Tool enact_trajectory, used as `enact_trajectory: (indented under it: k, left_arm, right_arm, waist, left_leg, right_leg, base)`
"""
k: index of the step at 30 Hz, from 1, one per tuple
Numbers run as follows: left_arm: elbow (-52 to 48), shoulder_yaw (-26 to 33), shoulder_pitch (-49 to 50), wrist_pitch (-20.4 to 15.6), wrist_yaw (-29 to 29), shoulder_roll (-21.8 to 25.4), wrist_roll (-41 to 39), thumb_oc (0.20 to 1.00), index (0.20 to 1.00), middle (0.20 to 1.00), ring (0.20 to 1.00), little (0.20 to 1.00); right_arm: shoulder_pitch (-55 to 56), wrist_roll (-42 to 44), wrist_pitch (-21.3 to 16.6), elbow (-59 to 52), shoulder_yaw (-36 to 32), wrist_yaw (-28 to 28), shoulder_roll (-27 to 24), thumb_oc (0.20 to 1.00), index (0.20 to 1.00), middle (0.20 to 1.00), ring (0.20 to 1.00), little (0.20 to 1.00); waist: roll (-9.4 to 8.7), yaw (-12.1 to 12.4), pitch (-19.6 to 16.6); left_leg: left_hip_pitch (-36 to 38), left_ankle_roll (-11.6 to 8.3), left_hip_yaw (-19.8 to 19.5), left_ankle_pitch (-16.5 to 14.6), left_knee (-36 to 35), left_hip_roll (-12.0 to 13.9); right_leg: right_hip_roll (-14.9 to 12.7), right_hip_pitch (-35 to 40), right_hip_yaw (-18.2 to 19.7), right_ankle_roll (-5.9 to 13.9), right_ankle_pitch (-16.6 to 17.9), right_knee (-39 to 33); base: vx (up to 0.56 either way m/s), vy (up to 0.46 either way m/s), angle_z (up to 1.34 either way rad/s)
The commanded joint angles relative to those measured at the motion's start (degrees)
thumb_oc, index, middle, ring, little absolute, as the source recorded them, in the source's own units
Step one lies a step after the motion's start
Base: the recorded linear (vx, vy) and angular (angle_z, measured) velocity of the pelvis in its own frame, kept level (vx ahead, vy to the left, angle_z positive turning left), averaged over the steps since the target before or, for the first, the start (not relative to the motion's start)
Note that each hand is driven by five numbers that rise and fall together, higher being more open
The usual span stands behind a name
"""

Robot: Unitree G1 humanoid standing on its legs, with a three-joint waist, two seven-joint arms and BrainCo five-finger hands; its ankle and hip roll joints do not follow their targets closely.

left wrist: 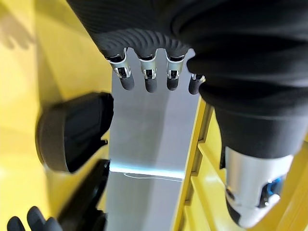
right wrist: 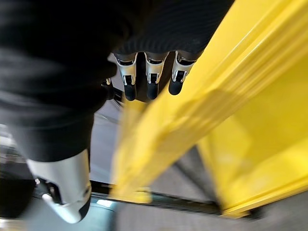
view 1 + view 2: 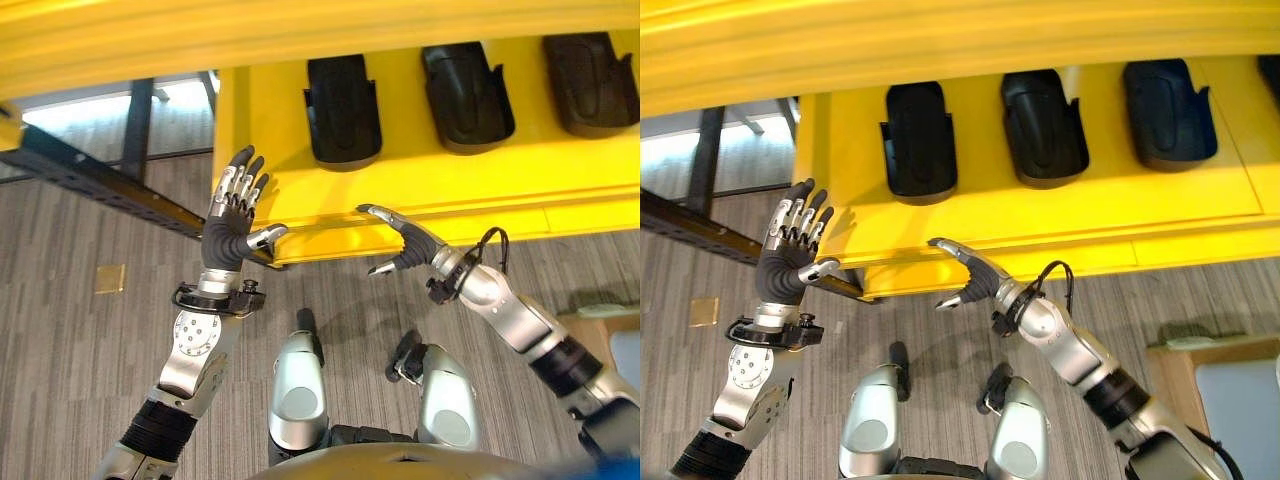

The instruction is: Move parts from the plastic box to the shelf.

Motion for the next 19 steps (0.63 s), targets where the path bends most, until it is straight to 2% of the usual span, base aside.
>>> enact_trajectory:
  k: [1, 4, 5, 6, 8, 10, 14, 19]
  left_arm:
    - [-4.2, -0.7, 3.1, -1.0, -6.8, 0.2, -3.2, 1.0, 1.0, 1.0, 1.0, 1.0]
    - [-4.3, -1.5, 5.0, -2.0, -13.5, -0.6, -3.0, 1.0, 1.0, 1.0, 1.0, 1.0]
    - [-4.3, -1.5, 5.0, -2.0, -13.5, -0.6, -3.0, 1.0, 1.0, 1.0, 1.0, 1.0]
    - [-4.3, -1.9, 6.1, -1.9, -17.9, -0.9, -5.1, 1.0, 1.0, 1.0, 1.0, 1.0]
    - [-4.5, -2.4, 7.1, -2.8, -20.5, -0.5, -6.4, 1.0, 1.0, 1.0, 1.0, 1.0]
    - [-4.4, -2.6, 7.7, -1.8, -22.6, -0.4, -7.3, 1.0, 1.0, 1.0, 1.0, 1.0]
    - [-3.8, -2.1, 8.8, -2.1, -21.1, -0.4, -6.7, 1.0, 1.0, 1.0, 1.0, 1.0]
    - [-3.7, -0.6, 10.1, -2.6, -19.8, -0.9, -5.2, 1.0, 1.0, 1.0, 1.0, 1.0]
  right_arm:
    - [-1.0, 9.6, -4.1, -2.1, -4.4, 1.0, 2.1, 1.0, 1.0, 1.0, 1.0, 1.0]
    - [4.7, 9.5, -5.5, -3.5, -8.2, 0.4, 2.9, 1.0, 1.0, 1.0, 1.0, 1.0]
    - [4.7, 9.5, -5.5, -3.5, -8.2, 0.4, 2.9, 1.0, 1.0, 1.0, 1.0, 1.0]
    - [7.1, 9.0, -5.8, -3.3, -9.8, -0.4, 2.1, 1.0, 1.0, 1.0, 1.0, 1.0]
    - [10.0, 11.8, -7.4, -2.9, -11.7, 0.0, 1.4, 1.0, 1.0, 1.0, 1.0, 1.0]
    - [12.0, 14.0, -8.3, -2.5, -13.1, -0.5, 1.7, 1.0, 1.0, 1.0, 1.0, 1.0]
    - [14.2, 16.7, -9.6, -1.3, -15.3, -3.1, 2.9, 1.0, 1.0, 1.0, 1.0, 1.0]
    - [15.1, 15.2, -10.9, -1.0, -17.7, -6.1, 5.6, 1.0, 1.0, 1.0, 1.0, 1.0]
  waist:
    - [-1.09, -0.6, -1.7]
    - [-1.37, -2.8, -3.7]
    - [-1.37, -2.8, -3.7]
    - [-1.32, -4.0, -5.2]
    - [-1.29, -5.0, -6.7]
    - [-1.29, -5.7, -8.0]
    - [-1.26, -6.3, -10.5]
    - [-1.26, -6.2, -12.6]
  left_leg:
    - [3.9, 1.65, 5.1, 0.0, -1.6, 0.5]
    - [5.7, 0.7, 6.6, 1.3, -4.3, 1.2]
    - [5.7, 0.7, 6.6, 1.3, -4.3, 1.2]
    - [7.4, 0.28, 7.4, 2.3, -7.0, 1.2]
    - [8.6, -0.34, 8.0, 3.4, -8.8, 1.3]
    - [9.4, -0.68, 8.5, 4.1, -9.9, 1.5]
    - [11.8, -0.63, 9.4, 4.2, -11.3, 1.3]
    - [14.8, -0.38, 10.7, 4.2, -13.9, 0.3]
  right_leg:
    - [-0.4, 6.2, -1.5, 6.07, 5.4, -6.6]
    - [0.9, 7.6, -0.4, 6.6, 7.3, -11.8]
    - [0.9, 7.6, -0.4, 6.6, 7.3, -11.8]
    - [1.5, 8.8, 0.3, 7.01, 8.4, -14.8]
    - [1.8, 9.8, 0.6, 7.44, 9.4, -16.9]
    - [1.8, 10.8, 0.7, 7.66, 10.1, -18.4]
    - [1.2, 13.3, 0.1, 8.43, 11.6, -21.1]
    - [0.4, 16.0, -0.9, 9.93, 14.9, -25.7]
  base:
    - [-0.01, 0.062, -0.09]
    - [-0.02, 0.067, -0.09]
    - [-0.03, 0.111, -0.11]
    - [-0.02, 0.121, -0.11]
    - [-0.03, 0.136, -0.09]
    - [-0.02, 0.1, -0.12]
    - [0.01, 0.074, -0.06]
    - [-0.01, 0.052, -0.02]
